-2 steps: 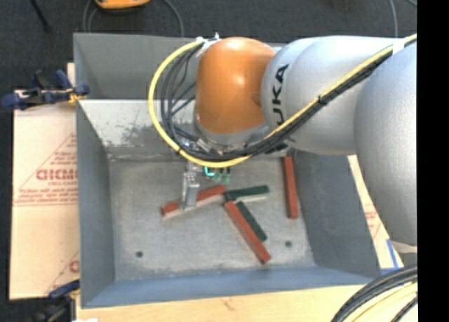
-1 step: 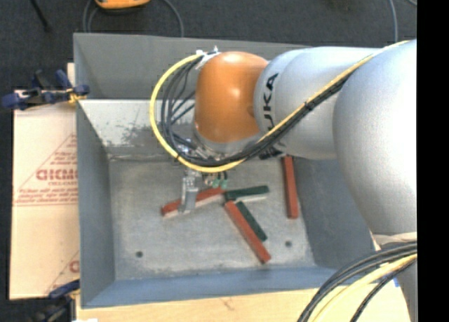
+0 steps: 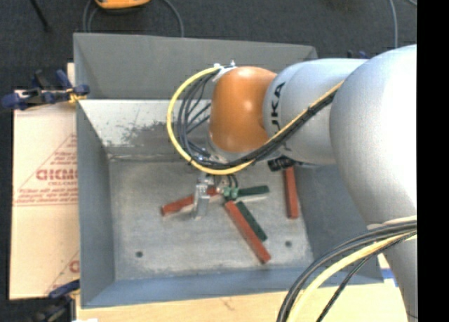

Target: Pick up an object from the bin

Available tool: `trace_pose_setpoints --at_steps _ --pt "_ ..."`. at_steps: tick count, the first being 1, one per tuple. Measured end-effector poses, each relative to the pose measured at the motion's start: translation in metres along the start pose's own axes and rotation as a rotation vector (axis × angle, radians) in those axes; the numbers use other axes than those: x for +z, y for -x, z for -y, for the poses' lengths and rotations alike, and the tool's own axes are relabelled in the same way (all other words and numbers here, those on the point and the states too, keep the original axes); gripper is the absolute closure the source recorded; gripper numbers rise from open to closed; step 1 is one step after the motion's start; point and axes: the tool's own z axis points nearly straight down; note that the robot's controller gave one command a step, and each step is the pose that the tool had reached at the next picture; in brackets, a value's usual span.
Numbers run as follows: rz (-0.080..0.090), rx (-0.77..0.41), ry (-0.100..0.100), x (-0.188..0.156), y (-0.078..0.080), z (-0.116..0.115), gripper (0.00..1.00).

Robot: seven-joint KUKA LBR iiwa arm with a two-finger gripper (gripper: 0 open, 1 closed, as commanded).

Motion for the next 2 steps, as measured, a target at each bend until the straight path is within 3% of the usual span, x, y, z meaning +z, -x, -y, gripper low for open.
trace_pose_setpoints --at_steps 1,2 --pt "-0.003 0.004 -0.003 0.003 0.0 0.004 0.0" --pt "-0.009 -0.124 -0.002 -0.019 -0.027 0.018 0.0"
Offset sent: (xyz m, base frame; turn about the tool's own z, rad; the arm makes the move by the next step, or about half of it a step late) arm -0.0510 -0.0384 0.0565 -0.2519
